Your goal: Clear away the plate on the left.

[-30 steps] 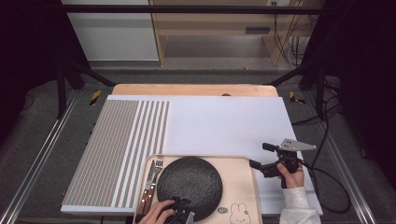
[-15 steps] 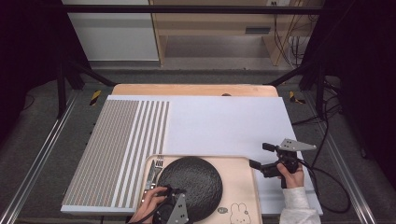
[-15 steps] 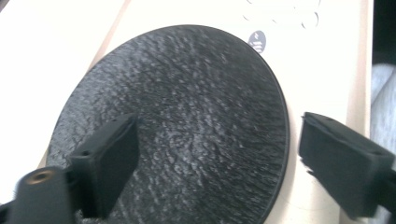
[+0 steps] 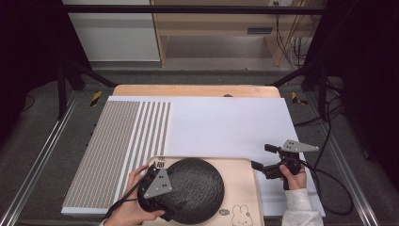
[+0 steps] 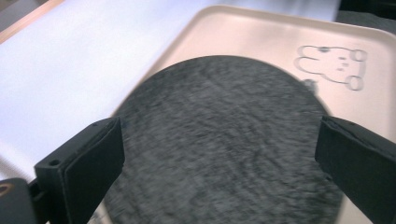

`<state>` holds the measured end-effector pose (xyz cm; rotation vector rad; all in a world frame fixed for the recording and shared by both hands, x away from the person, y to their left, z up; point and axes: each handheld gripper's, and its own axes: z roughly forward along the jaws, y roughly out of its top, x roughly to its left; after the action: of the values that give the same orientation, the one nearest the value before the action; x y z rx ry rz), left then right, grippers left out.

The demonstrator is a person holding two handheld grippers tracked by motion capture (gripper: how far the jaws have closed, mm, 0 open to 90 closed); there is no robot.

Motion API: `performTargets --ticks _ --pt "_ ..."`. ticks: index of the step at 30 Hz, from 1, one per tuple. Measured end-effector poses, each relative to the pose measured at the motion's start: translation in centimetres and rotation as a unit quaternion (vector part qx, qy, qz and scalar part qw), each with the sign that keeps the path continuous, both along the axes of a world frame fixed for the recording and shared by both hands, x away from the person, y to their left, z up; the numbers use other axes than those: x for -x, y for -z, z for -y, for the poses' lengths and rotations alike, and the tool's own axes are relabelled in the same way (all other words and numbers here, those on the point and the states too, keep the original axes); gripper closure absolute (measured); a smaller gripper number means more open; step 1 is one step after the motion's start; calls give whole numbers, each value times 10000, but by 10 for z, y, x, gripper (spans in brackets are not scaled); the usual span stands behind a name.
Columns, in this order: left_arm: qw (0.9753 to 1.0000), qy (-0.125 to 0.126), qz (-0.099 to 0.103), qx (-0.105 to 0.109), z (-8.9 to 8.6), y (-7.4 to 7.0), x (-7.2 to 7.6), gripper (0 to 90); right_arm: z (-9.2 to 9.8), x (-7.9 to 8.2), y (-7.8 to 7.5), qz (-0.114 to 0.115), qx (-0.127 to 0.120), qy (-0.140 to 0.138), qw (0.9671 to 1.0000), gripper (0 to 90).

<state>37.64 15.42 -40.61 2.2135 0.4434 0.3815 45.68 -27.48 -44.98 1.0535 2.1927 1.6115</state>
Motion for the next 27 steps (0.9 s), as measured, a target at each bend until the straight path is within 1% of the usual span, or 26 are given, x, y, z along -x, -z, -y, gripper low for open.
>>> performTargets --ticks 2,4,6,8,10,13,15,17,18,20,21,24,27 --pt "9998 -173 37 45 -6 1 -6 15 0 0 0 1 0 7 10000 3" --pt "9994 -319 -18 162 -13 1 -13 15 0 0 0 -2 -4 4 10000 3" --pt "9987 -464 -12 209 -20 2 -18 15 0 0 0 -8 3 0 10000 3" --pt "9978 -590 -55 308 -28 3 -23 15 0 0 1 -11 8 2 10000 3" --pt "9964 -762 -39 371 -35 5 -28 15 0 0 1 -15 8 7 10000 3" --pt "9936 -1004 -74 521 -47 9 -35 16 0 0 1 -3 7 10 10000 3" --pt "9911 -1175 -99 611 -55 12 -39 16 0 0 1 -16 8 13 10000 3" --pt "9895 -1263 -95 702 -63 14 -42 16 0 0 1 -12 24 8 10000 3" --pt "9887 -1311 -104 714 -66 15 -44 16 0 0 1 -18 24 15 10000 3" --pt "9861 -1450 -111 801 -75 18 -47 18 0 0 1 -31 23 8 10000 3" --pt "9855 -1473 -116 840 -77 19 -48 18 0 0 1 -30 23 6 10000 3" --pt "9825 -1631 -91 895 -89 26 -53 17 0 0 1 -30 23 7 10000 3" --pt "9794 -1775 -107 957 -100 33 -57 17 1 0 2 -50 27 14 10000 3"
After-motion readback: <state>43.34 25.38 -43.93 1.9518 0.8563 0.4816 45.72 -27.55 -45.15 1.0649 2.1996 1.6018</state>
